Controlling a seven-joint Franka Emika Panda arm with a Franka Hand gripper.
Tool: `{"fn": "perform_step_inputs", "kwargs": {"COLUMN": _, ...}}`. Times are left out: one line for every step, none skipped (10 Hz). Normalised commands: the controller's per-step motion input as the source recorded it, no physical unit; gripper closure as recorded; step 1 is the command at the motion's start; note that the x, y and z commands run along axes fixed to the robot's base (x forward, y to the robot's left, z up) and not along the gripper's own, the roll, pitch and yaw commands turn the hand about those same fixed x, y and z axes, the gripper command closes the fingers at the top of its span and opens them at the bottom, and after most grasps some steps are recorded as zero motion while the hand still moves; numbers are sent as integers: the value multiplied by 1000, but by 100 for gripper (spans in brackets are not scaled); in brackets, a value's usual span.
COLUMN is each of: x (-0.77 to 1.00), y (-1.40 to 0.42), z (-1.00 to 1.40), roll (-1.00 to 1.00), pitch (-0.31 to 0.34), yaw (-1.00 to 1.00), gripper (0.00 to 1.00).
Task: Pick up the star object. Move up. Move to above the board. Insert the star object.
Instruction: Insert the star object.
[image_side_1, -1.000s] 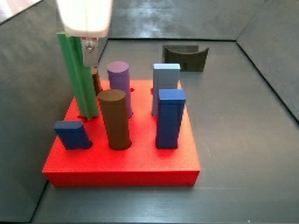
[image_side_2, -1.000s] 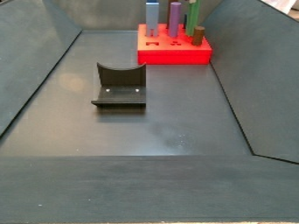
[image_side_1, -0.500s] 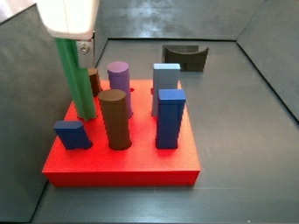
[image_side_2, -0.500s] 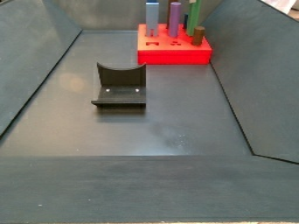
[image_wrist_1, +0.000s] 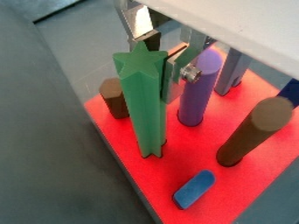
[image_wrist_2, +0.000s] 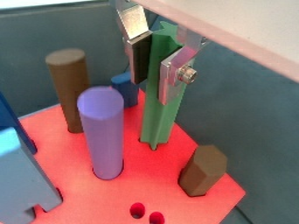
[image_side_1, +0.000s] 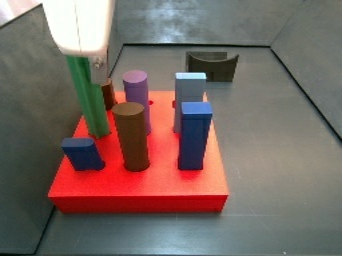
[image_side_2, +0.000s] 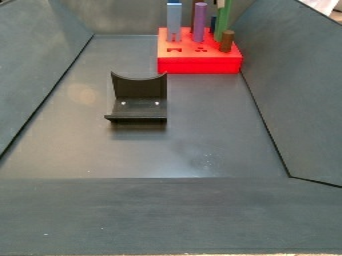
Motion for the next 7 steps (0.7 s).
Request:
{"fn": "perform_step_inputs", "kwargs": {"x": 0, "y": 0, "z": -183, "roll": -1, "pitch": -7, "yaw": 0, "gripper": 100}}
{"fn": "perform_step_inputs", "kwargs": {"x": 0, "y": 0, "z": -391, "roll": -63, "pitch": -57, "yaw": 0, "gripper": 100}}
{"fn": "perform_step_inputs", "kwargs": {"x": 0, "y": 0, "z": -966, "roll": -21, "pitch": -6, "yaw": 0, "gripper": 100}}
{"fn": "perform_step_inputs", "kwargs": {"x": 0, "y": -126, "z": -1000, "roll": 121, "pitch": -41, "yaw": 6, "gripper": 100}}
{"fn": "perform_step_inputs", "kwargs": {"x": 11, "y": -283, "z": -909, "roll": 126, "pitch": -151, "yaw": 0, "gripper": 100}}
{"fn": "perform_step_inputs", "kwargs": {"x": 40, "y": -246, "z": -817, "roll": 129, "pitch": -187, "yaw": 0, "gripper": 100}}
{"fn": "perform_step_inputs", "kwargs": {"x": 54, "y": -309, "z": -814, "roll": 16, "pitch": -217, "yaw": 0, "gripper": 100}}
